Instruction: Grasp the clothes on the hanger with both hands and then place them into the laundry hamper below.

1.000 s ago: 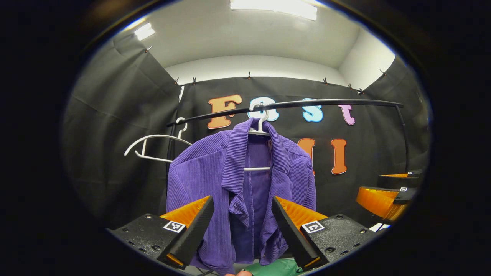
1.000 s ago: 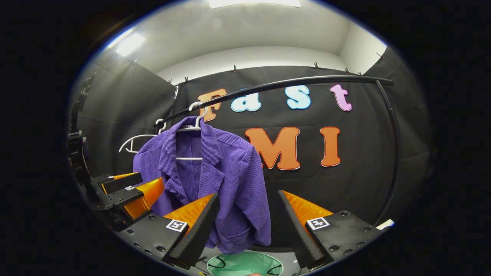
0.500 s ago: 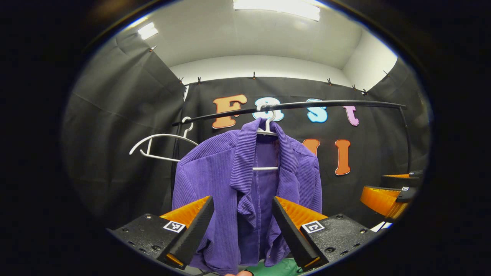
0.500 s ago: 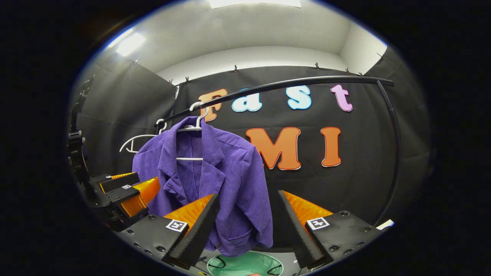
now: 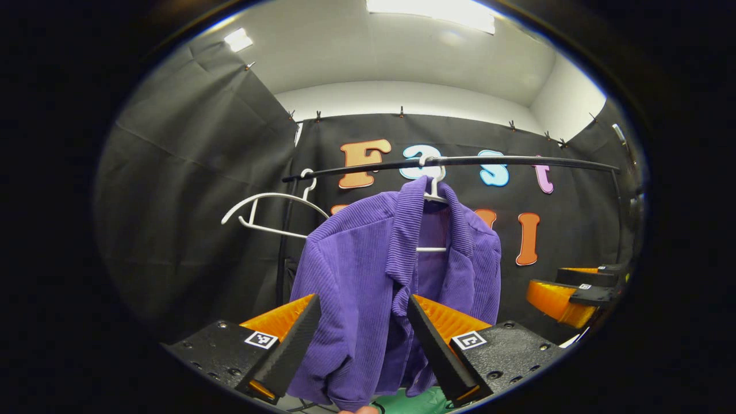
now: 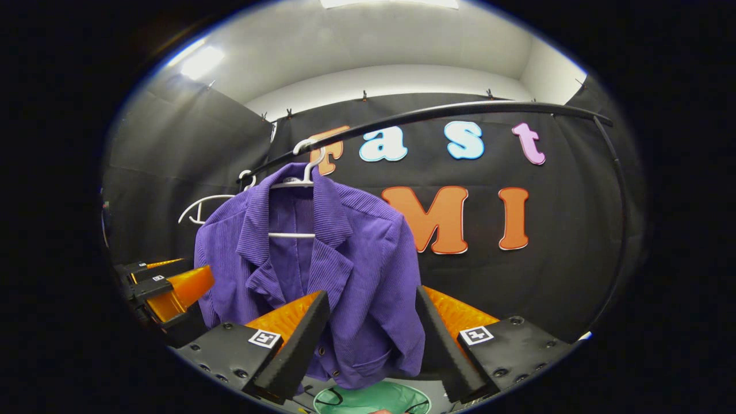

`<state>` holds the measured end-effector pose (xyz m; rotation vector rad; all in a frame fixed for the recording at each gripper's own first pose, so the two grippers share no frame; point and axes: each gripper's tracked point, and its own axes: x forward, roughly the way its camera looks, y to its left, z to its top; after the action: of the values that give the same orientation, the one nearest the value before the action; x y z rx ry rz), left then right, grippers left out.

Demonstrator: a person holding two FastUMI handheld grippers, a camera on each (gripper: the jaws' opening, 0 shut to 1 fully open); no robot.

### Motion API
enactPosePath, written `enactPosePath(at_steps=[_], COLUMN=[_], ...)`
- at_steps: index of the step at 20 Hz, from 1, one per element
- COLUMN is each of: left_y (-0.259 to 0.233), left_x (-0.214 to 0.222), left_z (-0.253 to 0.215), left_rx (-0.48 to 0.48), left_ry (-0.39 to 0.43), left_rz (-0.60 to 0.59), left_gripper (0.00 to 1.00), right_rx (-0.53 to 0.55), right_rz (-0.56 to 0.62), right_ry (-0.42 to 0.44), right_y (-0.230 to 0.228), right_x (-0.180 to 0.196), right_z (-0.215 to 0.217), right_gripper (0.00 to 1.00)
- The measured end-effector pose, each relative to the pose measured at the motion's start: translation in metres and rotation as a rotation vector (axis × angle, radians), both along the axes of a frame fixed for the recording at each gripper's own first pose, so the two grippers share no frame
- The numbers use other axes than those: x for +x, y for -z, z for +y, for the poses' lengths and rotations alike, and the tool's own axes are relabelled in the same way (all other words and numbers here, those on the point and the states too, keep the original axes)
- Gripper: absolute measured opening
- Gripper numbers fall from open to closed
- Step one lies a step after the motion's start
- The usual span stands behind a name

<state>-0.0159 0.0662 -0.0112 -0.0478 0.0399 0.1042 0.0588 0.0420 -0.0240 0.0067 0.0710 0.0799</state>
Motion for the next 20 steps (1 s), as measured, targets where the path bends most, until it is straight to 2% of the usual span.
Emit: enactPosePath(at_steps=[4,6,7,8,11,12,13,15,17,18,20], left_y=[0.008,0.014,0.019,0.024,0.034,0.036,0.038,0.039,0.039,0.038,0.039], left_x=[-0.002,-0.001,-0.001,-0.002,-0.004,-0.005,-0.005,-0.004,-0.003,-0.003,-0.004], left_z=[0.017,0.028,0.029,0.029,0.025,0.025,0.026,0.022,0.017,0.014,0.005], left_rx=[-0.008,0.007,-0.003,-0.023,-0.088,-0.101,-0.111,-0.12,-0.109,-0.099,-0.084], left_ry=[0.009,0.006,0.018,0.039,0.109,0.118,0.12,0.12,0.111,0.103,0.08], left_rz=[0.004,0.004,0.014,0.03,0.062,0.069,0.077,0.08,0.077,0.072,0.071], left_gripper=[0.99,0.95,0.95,0.92,0.95,0.95,0.95,0.99,0.95,0.92,0.95], right_rx=[0.053,0.084,0.111,0.139,0.173,0.177,0.17,0.119,0.06,0.052,0.063], right_rz=[0.093,0.138,0.158,0.169,0.183,0.184,0.18,0.165,0.142,0.131,0.134], right_ry=[-0.017,0.01,0.027,0.044,0.085,0.087,0.087,0.107,0.151,0.159,0.158], right_y=[0.033,0.05,0.059,0.063,0.072,0.074,0.076,0.079,0.081,0.081,0.085], right_x=[0.035,0.061,0.074,0.085,0.108,0.116,0.12,0.132,0.143,0.147,0.151], right_z=[0.025,0.036,0.043,0.049,0.059,0.062,0.063,0.057,0.037,0.027,0.005], right_gripper=[0.94,0.98,1.0,0.98,0.98,0.94,1.0,0.98,0.98,0.98,0.94])
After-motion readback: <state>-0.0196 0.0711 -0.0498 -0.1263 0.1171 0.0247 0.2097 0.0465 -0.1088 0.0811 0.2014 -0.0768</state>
